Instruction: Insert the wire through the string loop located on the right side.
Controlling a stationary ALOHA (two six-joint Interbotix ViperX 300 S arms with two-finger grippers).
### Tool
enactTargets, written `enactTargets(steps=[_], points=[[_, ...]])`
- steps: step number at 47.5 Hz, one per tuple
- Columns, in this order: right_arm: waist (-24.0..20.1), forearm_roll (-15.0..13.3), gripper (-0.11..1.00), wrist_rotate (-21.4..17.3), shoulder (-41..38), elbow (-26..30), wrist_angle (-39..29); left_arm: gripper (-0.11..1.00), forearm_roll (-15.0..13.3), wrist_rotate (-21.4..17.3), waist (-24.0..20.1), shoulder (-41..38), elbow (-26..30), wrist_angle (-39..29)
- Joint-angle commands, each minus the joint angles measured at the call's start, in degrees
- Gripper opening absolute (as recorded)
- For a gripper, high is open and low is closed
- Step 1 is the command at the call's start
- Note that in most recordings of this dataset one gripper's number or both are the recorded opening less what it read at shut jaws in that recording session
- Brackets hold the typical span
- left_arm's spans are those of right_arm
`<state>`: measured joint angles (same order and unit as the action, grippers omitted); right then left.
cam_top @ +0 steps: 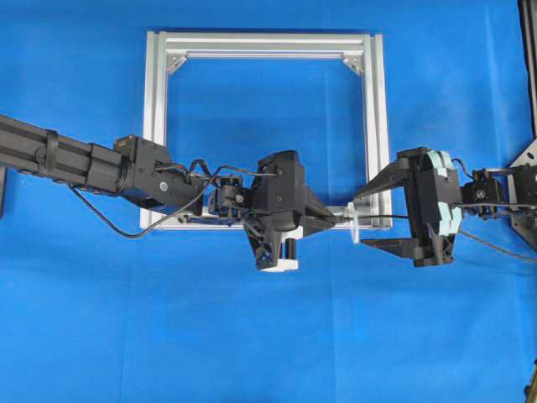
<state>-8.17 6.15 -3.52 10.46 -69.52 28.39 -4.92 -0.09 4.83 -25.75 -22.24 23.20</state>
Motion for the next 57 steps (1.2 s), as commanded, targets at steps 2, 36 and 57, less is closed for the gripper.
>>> enactTargets(steps=[2,36,57], points=[[0.0,0.2,0.92,0.0,0.8,0.4,0.3,0.08,0.1,-0.1,0.2,4.1,-1.0,0.1],[0.0,0.2,0.92,0.1,1.1,1.3,-1.4,0.08,0.1,1.1,2.5,30.7,-37.2,6.6],[0.0,0.2,0.92,0.1,3.8,1.6,-3.6,0.08,0.1,1.2,3.4,46.1,-54.5,6.3]])
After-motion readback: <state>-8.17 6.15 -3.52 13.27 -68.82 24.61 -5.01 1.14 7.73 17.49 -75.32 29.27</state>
